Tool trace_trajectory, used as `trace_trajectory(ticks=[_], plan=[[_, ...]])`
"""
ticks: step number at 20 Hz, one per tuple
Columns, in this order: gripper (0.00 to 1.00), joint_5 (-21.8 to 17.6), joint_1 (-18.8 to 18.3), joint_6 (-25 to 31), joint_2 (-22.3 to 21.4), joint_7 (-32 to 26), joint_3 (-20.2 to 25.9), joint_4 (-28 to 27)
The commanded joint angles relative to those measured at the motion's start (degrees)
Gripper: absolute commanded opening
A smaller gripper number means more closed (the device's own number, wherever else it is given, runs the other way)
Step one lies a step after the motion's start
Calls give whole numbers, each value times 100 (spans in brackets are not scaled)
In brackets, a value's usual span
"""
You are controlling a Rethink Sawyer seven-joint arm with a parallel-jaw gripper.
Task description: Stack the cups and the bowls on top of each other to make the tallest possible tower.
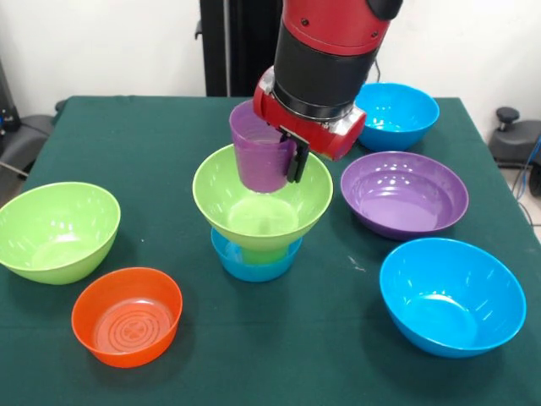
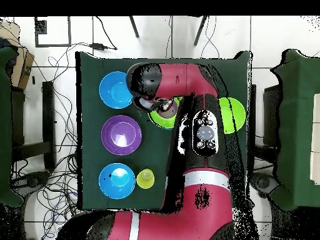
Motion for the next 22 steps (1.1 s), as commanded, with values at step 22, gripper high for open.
trace_trajectory(ticks=[22], plan=[[0,-80,-251,-951,-251,-443,325,879]])
